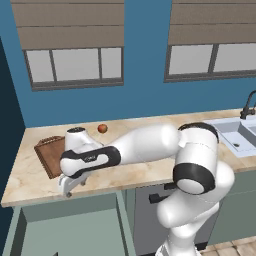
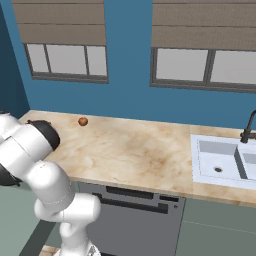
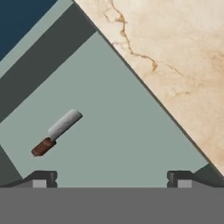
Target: Open the drawer on the left and place the cutting tools on the cutting board.
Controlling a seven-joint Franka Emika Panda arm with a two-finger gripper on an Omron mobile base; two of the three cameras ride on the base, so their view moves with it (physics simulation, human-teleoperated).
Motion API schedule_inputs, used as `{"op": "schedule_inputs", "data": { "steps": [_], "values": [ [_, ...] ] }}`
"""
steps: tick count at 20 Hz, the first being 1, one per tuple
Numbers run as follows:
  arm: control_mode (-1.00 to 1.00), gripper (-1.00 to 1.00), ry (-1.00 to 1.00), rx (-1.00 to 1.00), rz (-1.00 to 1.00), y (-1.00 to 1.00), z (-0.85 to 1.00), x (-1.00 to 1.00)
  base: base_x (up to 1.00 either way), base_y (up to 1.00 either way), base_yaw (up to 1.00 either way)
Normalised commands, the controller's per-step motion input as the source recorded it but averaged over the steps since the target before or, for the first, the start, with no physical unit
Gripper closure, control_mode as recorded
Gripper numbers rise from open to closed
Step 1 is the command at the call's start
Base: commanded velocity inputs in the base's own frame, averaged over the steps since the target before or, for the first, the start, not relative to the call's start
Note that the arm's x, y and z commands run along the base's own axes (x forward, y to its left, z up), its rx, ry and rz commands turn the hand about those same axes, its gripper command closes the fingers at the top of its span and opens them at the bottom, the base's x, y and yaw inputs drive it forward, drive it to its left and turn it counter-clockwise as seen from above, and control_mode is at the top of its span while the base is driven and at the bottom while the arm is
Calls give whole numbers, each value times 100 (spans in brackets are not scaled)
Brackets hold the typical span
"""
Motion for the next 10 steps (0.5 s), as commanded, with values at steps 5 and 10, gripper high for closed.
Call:
{"op": "schedule_inputs", "data": {
  "steps": [5,10],
  "values": [
    [-100,-100,2,0,10,16,0,-12,0,0,0],
    [-100,-100,1,0,13,17,-3,0,0,0,0]
  ]
}}
